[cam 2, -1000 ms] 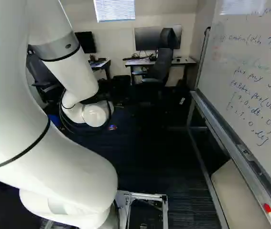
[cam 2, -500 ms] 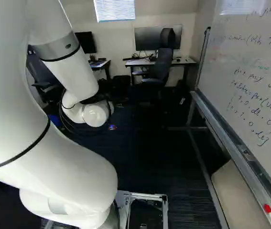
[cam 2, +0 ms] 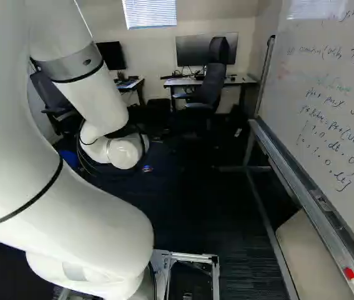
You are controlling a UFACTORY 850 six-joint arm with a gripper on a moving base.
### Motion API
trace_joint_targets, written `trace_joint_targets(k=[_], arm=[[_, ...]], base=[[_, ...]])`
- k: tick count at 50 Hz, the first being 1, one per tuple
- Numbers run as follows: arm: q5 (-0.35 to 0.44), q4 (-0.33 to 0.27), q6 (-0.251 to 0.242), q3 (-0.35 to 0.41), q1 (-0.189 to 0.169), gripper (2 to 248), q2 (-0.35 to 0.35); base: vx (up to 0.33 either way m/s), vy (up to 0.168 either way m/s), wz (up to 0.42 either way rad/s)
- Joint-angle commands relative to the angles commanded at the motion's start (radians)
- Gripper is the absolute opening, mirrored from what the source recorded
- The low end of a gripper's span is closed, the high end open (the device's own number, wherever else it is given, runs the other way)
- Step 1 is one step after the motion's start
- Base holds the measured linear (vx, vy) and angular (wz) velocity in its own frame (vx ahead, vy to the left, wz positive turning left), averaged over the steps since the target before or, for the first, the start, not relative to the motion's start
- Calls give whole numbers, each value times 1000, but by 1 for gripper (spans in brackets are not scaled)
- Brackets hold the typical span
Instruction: Open the door and move inside
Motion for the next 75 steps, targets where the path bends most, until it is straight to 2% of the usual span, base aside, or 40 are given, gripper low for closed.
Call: trace_joint_targets(k=[38,75], arm=[[43,62,0,131,-60,247,114],[48,70,0,149,-68,247,129]], base=[[0,0,0],[0,0,0]])
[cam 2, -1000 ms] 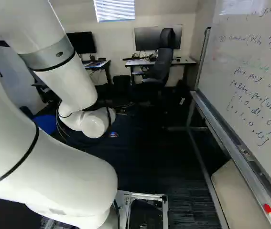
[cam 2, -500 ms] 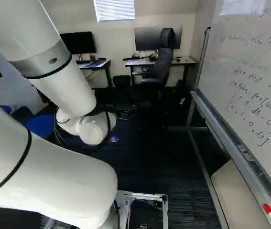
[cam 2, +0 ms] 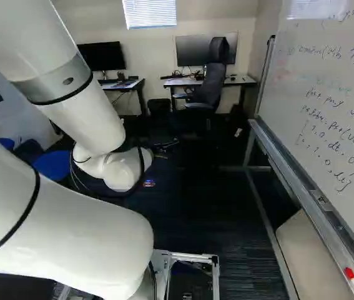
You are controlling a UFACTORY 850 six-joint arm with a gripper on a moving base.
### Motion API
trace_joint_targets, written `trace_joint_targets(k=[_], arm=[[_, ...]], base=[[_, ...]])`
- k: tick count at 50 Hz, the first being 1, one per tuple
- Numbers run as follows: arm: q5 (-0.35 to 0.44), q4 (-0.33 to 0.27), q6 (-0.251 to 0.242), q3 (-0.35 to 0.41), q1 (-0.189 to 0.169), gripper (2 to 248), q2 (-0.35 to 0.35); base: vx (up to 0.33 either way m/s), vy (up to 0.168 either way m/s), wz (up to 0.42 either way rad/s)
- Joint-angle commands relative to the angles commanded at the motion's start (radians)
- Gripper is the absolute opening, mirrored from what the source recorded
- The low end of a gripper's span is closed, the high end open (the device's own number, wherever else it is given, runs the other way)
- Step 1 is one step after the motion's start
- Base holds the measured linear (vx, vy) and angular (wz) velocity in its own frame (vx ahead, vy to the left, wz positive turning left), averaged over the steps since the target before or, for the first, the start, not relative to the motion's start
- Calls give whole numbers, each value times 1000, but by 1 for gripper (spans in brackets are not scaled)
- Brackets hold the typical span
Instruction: Open the door and move inside
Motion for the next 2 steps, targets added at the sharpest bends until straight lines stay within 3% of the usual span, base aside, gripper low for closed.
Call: trace_joint_targets(k=[2], arm=[[0,0,0,0,0,247,0]], base=[[0,0,0]])
